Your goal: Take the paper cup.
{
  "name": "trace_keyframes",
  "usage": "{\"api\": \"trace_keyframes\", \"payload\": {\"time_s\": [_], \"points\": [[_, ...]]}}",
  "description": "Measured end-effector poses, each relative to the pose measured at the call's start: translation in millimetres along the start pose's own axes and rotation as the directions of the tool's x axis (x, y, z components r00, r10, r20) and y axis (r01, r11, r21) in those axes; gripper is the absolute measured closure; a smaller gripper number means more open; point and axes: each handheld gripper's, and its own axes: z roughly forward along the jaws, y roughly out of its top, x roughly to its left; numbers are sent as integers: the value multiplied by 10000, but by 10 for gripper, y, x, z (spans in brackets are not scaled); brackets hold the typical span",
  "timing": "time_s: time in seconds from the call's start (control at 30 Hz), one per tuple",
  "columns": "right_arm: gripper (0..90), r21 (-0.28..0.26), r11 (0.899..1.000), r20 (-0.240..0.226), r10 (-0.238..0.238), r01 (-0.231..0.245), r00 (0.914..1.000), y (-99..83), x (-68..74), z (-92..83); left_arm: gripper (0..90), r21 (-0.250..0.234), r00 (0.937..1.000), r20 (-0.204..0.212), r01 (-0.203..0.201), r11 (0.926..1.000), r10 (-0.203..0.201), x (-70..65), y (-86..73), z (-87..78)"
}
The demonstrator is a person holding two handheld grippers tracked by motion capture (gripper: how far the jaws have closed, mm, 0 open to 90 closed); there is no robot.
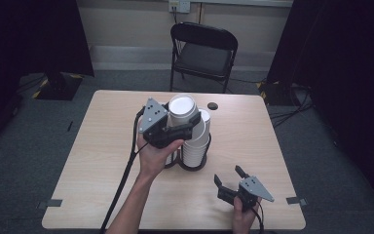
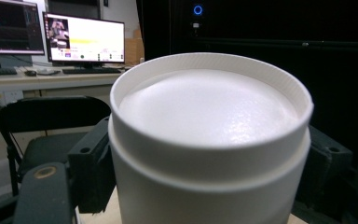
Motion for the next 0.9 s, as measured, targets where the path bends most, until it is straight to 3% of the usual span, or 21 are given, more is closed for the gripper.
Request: {"api": "trace_keyframes", "payload": {"time_s": [0.2, 0.4, 0.9], "points": [[135, 19, 10000, -24, 10, -10, 10000, 1, -2, 0, 214, 39, 9999, 72, -137, 9999, 137, -26, -2, -111], [135, 37, 10000, -25, -11, 11, 10000, 1, -3, 3, 214, 61, 9994, 334, 132, 9999, -134, -38, -59, -186], [130, 53, 10000, -79, 8, -8, 10000, 1, -8, 2, 215, 796, 9972, 600, 388, 9961, -436, -46, -334, -352]]}}
